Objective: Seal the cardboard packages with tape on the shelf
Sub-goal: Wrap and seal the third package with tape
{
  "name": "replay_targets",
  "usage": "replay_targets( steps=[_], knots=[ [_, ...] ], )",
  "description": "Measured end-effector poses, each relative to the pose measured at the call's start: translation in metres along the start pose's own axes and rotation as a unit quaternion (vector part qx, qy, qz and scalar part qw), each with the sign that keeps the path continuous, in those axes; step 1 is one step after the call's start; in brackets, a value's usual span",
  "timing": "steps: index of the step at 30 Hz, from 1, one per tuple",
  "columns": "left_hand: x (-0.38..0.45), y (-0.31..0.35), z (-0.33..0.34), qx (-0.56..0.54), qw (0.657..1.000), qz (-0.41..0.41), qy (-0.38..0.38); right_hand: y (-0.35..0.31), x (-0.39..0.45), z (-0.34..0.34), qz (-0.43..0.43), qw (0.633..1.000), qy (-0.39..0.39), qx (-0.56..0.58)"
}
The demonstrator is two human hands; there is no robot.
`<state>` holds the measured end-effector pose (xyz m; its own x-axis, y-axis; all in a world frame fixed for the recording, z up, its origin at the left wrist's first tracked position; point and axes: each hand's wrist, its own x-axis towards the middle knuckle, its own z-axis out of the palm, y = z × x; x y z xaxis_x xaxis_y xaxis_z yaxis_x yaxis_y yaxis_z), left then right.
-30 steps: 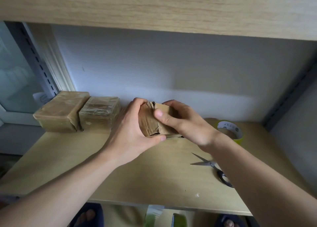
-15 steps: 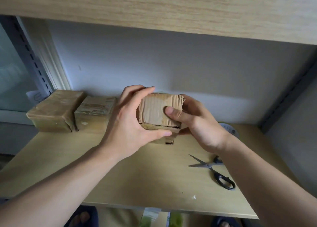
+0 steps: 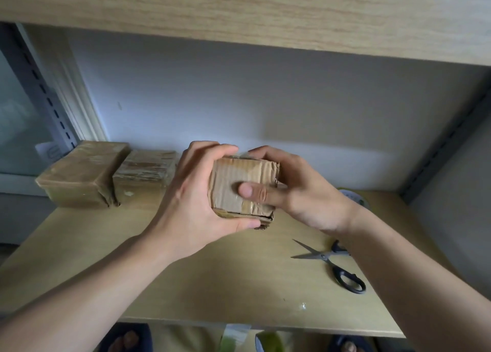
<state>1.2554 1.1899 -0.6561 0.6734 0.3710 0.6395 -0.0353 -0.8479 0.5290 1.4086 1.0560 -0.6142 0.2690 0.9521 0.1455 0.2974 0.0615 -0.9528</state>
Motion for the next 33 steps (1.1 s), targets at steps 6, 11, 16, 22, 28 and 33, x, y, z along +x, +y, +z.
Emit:
replay_targets(
  steps=[6,11,16,22,28,33],
  knots=[
    [-0.006,-0.002,0.005,-0.014,0.999,-0.031,-0.018,0.005,-0.004,0.001,-0.039,0.999,0.008,-0.01],
    [-0.002,-0.005,0.0,-0.006,0.996,-0.043,-0.081,0.012,-0.005,0.0,-0.04,0.998,0.04,-0.017],
    [0.0,-0.013,-0.014,0.002,0.995,-0.013,-0.097,0.012,-0.008,-0.015,-0.023,0.997,0.05,-0.049],
    [-0.006,-0.011,-0.004,0.009,0.999,0.006,-0.041,0.014,-0.015,-0.02,0.026,0.986,-0.066,-0.148],
    [-0.003,-0.011,-0.006,-0.063,0.993,-0.1,0.01,0.022,-0.007,-0.018,-0.006,0.959,-0.013,-0.283],
    [0.001,-0.004,-0.013,-0.221,0.942,-0.234,0.091,0.042,0.003,-0.025,0.057,0.951,0.042,-0.302]
  ],
)
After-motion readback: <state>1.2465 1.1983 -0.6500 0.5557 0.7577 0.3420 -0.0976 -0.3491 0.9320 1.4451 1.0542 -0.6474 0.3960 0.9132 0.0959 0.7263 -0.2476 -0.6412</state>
